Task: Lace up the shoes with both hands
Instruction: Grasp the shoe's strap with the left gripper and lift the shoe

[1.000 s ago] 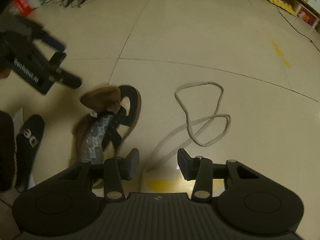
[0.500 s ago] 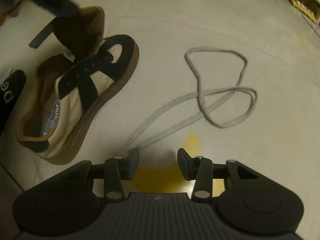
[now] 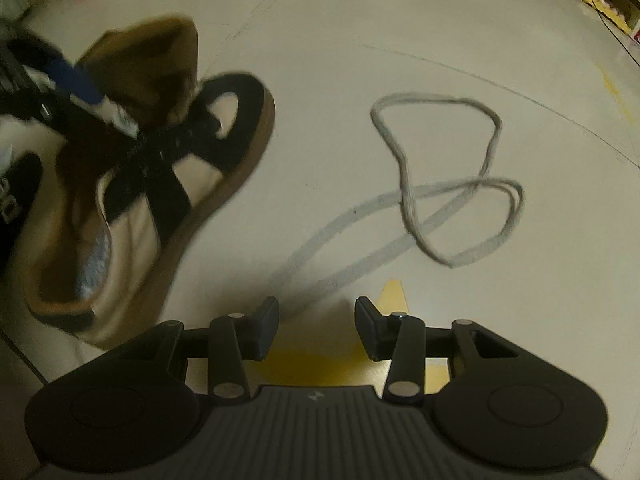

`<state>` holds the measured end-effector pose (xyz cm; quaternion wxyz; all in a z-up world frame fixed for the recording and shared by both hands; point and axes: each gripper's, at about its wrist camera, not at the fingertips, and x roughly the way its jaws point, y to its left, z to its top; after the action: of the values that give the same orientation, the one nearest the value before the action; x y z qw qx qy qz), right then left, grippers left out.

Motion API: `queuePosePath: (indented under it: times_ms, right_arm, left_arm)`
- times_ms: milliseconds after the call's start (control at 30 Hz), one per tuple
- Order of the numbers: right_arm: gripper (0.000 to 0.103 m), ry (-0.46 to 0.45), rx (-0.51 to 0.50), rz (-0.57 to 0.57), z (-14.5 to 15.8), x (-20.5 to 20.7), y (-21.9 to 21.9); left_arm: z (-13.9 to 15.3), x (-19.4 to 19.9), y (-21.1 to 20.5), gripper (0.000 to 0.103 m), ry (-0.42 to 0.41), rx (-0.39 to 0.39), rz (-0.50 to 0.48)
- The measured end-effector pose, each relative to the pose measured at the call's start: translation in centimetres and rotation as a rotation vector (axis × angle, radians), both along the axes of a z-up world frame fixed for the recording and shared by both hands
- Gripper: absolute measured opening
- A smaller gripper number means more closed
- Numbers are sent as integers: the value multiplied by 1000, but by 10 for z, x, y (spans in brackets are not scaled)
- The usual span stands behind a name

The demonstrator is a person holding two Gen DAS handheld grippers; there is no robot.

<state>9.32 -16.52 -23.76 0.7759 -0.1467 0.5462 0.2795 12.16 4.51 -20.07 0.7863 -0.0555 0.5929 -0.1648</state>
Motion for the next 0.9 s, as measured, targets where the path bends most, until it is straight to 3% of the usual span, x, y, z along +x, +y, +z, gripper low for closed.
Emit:
queuePosePath:
  times_ms: [133, 233, 367, 467, 533, 633, 900]
  right_arm:
    - [46, -11, 106, -64, 22, 14, 4]
    - [46, -26, 191, -86, 40, 22, 12]
    - [46, -46, 287, -78, 63, 27, 26]
    - [46, -83, 291, -52, 74, 30, 44]
    - [46, -102, 290, -45, 78, 30, 53]
    - [46, -116, 279, -41, 77, 31, 61]
    - [37, -126, 251, -51, 68, 42, 66]
  left_arm:
    - [-12, 1, 6, 51, 80, -40, 42]
    - [-17, 1, 6, 47, 120, -77, 58]
    - [-23, -1, 3, 42, 157, -58, 47]
    - [-24, -3, 4, 37, 155, -54, 63]
    - [-21, -4, 5, 22, 137, -45, 72]
    - [-18, -2, 4, 14, 109, -32, 64]
    - [-19, 13, 7, 11, 100, -50, 100]
